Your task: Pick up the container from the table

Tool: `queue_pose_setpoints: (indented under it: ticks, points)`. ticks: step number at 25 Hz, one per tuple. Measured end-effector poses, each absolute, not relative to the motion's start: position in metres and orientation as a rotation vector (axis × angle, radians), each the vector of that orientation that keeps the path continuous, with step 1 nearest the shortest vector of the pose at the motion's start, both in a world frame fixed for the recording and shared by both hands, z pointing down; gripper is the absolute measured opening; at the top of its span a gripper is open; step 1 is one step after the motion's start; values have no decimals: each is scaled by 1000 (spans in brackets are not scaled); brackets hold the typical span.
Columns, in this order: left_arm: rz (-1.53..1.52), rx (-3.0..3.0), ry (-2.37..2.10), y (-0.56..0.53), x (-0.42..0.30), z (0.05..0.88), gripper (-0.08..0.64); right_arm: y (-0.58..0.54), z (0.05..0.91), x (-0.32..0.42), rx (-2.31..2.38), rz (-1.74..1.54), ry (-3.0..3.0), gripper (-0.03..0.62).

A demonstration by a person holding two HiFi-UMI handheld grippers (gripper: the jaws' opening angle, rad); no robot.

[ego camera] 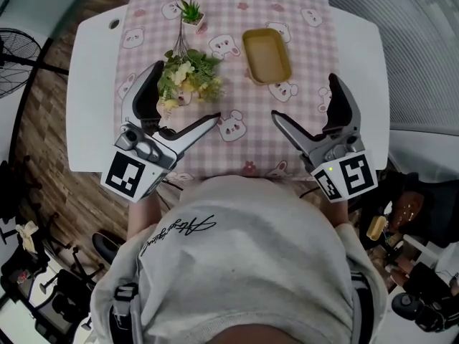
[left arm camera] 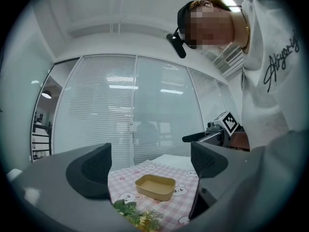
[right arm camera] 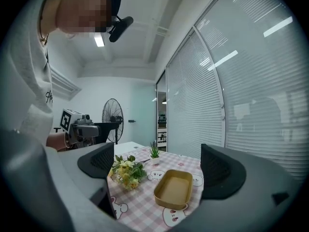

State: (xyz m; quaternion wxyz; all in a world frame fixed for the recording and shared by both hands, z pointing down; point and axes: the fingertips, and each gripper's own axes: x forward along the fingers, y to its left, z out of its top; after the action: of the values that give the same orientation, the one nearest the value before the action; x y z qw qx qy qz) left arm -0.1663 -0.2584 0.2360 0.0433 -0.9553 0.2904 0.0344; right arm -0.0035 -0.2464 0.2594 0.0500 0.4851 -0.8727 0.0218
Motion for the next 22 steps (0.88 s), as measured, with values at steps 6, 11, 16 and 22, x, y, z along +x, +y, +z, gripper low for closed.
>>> queue_pose_setpoints:
  ticks: [6,11,16,22]
  points:
    - [49,-2918,906,-259,-155,242,494,-246,261,7,1481,67,-2668,548]
    - [47,-2931,905,-260,-146,243,494,-247,263,9,1453,62,-2688,548]
    - [60,-2949,843,-260,-129,247,494,-250,271,9,1373,50,-2700,548]
    - [-13,-2982,857,-265,-114,267,494,-256,288,6,1275,60,-2700,548]
